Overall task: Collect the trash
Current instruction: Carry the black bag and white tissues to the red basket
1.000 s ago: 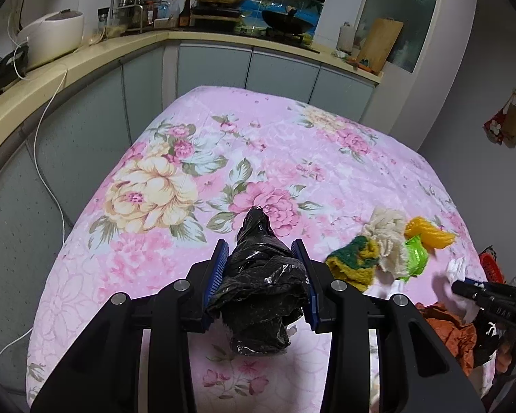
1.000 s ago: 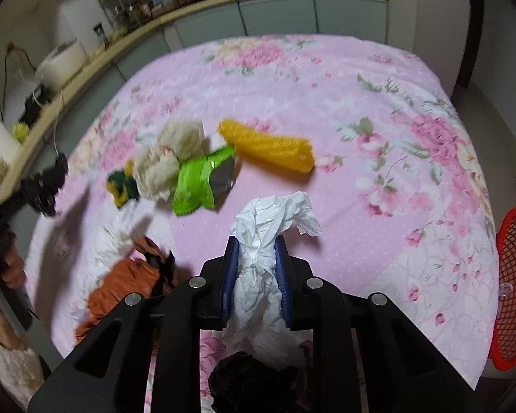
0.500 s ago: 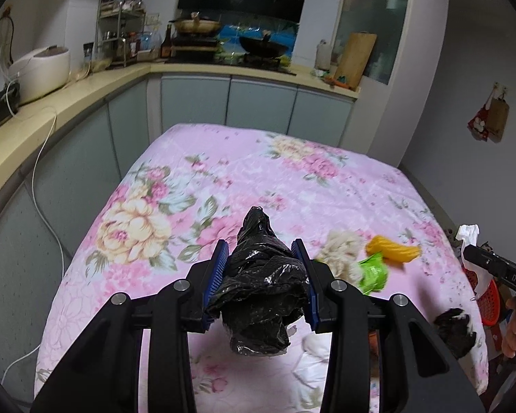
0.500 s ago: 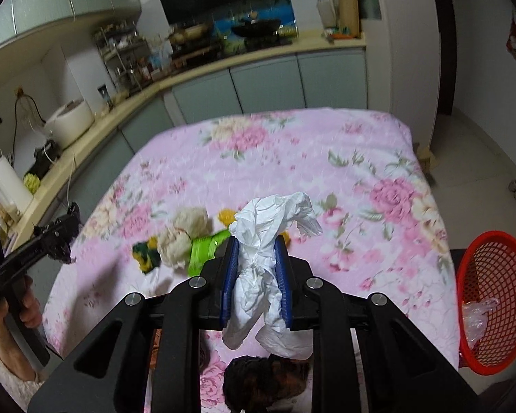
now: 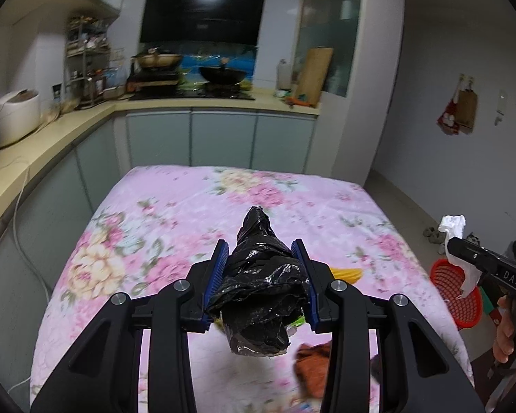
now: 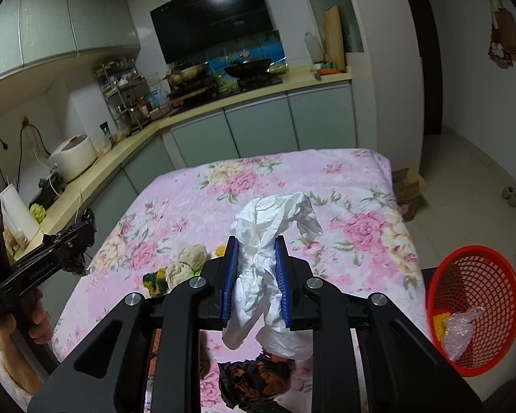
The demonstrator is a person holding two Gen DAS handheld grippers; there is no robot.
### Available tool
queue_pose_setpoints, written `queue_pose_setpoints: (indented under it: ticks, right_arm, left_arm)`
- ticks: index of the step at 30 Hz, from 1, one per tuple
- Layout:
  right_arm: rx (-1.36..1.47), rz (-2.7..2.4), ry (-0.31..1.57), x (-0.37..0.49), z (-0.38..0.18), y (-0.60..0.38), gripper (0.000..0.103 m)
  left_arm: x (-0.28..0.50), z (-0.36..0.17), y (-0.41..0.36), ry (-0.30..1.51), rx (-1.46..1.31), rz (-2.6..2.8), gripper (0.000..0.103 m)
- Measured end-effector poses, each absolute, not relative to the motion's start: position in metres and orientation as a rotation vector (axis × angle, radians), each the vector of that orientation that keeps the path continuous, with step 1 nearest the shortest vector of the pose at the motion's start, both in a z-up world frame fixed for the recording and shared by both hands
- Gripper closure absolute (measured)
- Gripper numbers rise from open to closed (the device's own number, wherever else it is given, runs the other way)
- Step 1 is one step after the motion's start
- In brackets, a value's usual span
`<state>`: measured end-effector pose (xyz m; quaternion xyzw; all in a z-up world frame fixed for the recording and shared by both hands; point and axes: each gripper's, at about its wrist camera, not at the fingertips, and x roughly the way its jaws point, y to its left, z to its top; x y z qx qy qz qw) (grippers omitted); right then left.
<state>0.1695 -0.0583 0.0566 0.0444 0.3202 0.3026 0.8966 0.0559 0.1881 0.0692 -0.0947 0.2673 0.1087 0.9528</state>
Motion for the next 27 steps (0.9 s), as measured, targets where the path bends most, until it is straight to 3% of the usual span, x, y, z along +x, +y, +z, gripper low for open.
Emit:
queue_pose_setpoints:
  ticks: [27]
  right_arm:
    - [0.197, 0.385, 0.601, 0.154, 0.065, -0.169, 0.082]
  left_arm:
    - [0.109, 0.077, 0.062, 0.537, -0.085, -0.051, 0.066]
